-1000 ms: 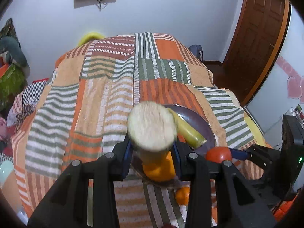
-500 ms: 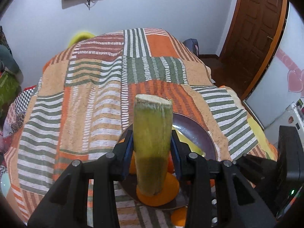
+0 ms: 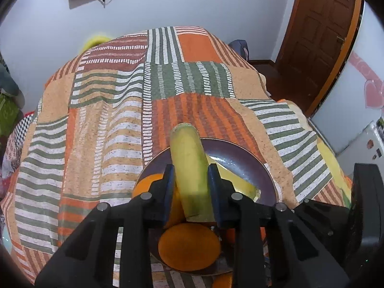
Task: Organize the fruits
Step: 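Lay the zucchini on the plate with the left tool while the right tool sets the tomato there, then grasp a mandarin with the left tool while the right tool grasps another mandarin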
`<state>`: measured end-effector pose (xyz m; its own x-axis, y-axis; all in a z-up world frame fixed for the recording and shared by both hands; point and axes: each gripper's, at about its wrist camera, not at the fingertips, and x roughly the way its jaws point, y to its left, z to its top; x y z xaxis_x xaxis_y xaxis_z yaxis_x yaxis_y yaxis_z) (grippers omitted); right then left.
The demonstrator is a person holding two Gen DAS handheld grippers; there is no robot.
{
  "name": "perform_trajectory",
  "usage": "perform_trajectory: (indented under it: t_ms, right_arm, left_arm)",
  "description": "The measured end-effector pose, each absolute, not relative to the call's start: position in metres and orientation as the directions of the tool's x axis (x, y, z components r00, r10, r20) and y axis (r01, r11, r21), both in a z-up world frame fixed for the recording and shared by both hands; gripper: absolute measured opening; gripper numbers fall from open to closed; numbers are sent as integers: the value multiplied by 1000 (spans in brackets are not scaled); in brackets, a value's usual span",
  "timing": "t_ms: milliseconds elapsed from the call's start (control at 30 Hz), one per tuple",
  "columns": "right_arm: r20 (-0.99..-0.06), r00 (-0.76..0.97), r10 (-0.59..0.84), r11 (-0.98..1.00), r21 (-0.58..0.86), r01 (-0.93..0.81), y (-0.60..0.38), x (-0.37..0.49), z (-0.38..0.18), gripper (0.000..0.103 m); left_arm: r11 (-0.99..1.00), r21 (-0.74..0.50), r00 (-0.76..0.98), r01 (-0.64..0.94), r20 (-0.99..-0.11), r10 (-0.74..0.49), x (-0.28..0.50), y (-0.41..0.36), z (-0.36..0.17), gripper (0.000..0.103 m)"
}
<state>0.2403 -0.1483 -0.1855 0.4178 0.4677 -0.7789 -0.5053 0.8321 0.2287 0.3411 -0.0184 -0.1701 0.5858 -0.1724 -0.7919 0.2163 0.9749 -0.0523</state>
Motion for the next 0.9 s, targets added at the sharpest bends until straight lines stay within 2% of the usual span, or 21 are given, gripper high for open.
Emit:
perform_trajectory:
  t_ms: [533,733,900]
  right_arm:
    - [-781,445,439,848,195,-493,-157,227,-173,50]
    - [-747,504,433,861,177,-478,-169,216,-148,57]
    - [-739,531,414,866,142,-479,-175,198,-134,57]
  left_arm:
    - [980,-55,609,189,-777,-161,300,-2,-154,31]
    - [983,-48,629,175,-763,-149,266,12,-142,39]
    - [988,-25,662,153,-740,-121,235,21,-128,63]
